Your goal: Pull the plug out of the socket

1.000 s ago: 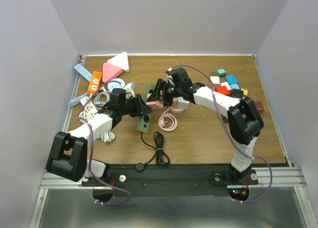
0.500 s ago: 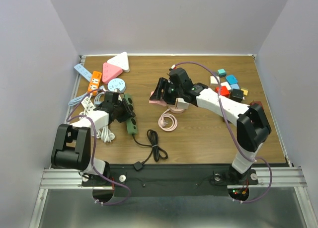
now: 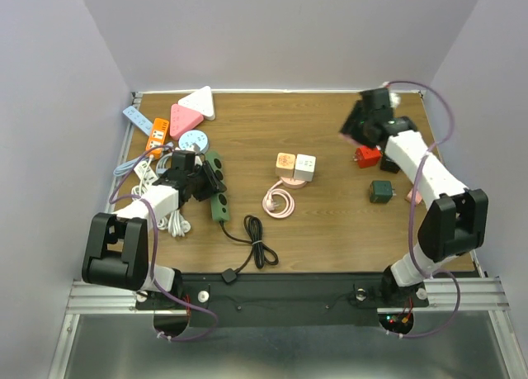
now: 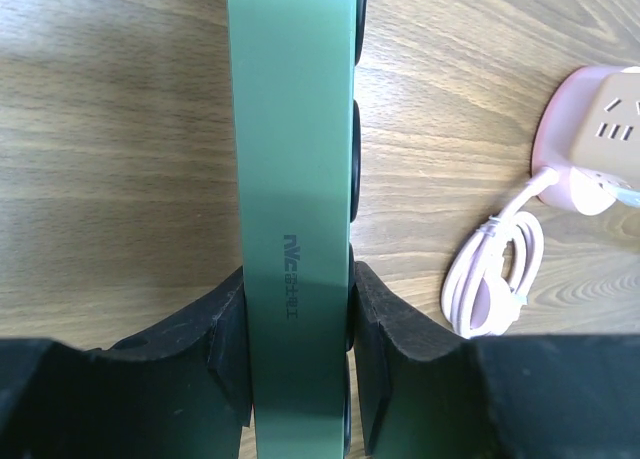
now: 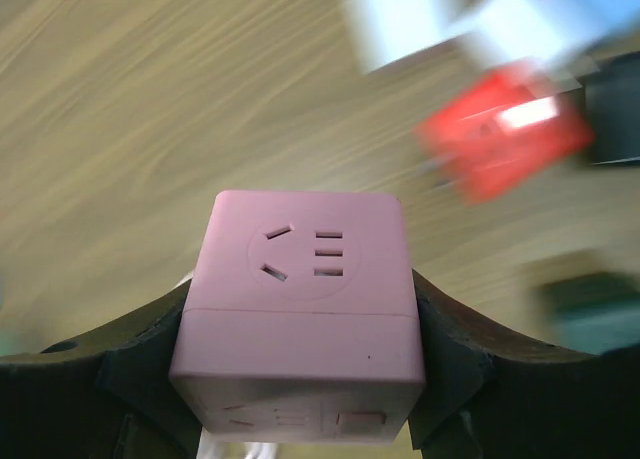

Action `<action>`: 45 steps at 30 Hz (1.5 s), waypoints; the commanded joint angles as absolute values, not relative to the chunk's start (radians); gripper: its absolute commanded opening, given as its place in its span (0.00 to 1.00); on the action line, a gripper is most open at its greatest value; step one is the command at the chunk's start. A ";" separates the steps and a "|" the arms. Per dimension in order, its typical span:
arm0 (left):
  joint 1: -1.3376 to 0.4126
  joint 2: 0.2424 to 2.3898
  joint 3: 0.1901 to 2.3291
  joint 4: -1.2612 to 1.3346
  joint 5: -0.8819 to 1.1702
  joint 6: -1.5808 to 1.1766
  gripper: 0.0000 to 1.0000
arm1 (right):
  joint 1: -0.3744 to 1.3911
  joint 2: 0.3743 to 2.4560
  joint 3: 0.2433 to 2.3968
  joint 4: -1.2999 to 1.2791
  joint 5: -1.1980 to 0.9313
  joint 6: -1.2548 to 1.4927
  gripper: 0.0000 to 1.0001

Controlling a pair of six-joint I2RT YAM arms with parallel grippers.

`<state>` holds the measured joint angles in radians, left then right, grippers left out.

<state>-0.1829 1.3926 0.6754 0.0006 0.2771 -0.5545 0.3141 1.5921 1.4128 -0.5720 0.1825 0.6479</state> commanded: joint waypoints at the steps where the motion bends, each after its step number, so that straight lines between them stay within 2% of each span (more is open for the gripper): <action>1: -0.178 1.353 0.683 0.038 0.310 -0.520 0.00 | 0.161 1.583 1.482 -0.681 0.438 0.566 0.00; 7: -0.175 1.355 0.710 0.015 0.325 -0.514 0.00 | -0.099 1.753 1.638 -0.701 0.479 0.600 0.01; 16: -0.172 1.367 0.727 0.009 0.342 -0.515 0.00 | -0.195 2.021 1.821 -0.716 0.543 0.577 0.01; 27: -0.166 1.401 0.750 0.009 0.353 -0.494 0.00 | -0.207 2.184 1.917 -0.715 0.505 0.568 0.02; 29: -0.161 1.410 0.753 0.009 0.354 -0.492 0.00 | -0.207 2.206 1.930 -0.716 0.494 0.560 0.12; 30: -0.161 1.413 0.756 0.008 0.357 -0.486 0.00 | -0.207 2.216 1.934 -0.715 0.477 0.554 0.27; 32: -0.156 1.417 0.764 0.005 0.356 -0.480 0.00 | -0.206 2.230 1.939 -0.716 0.463 0.549 0.33; 35: -0.150 1.422 0.773 0.002 0.364 -0.474 0.00 | -0.207 2.227 1.939 -0.716 0.440 0.546 0.59; 41: -0.144 1.422 0.828 -0.041 0.387 -0.453 0.00 | -0.207 2.157 1.899 -0.716 0.373 0.548 0.81; 43: -0.135 1.422 0.862 -0.055 0.382 -0.433 0.00 | -0.207 2.105 1.862 -0.716 0.341 0.552 0.89; 44: -0.129 1.425 0.874 -0.069 0.382 -0.427 0.00 | -0.207 2.083 1.852 -0.718 0.330 0.551 0.98; 45: -0.123 1.431 0.891 -0.078 0.383 -0.417 0.00 | -0.206 2.042 1.838 -0.718 0.319 0.551 1.00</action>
<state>-0.1455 1.4391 0.7979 -0.0700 0.3538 -0.4706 -0.2020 2.2028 1.8656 -0.7258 0.3737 0.5488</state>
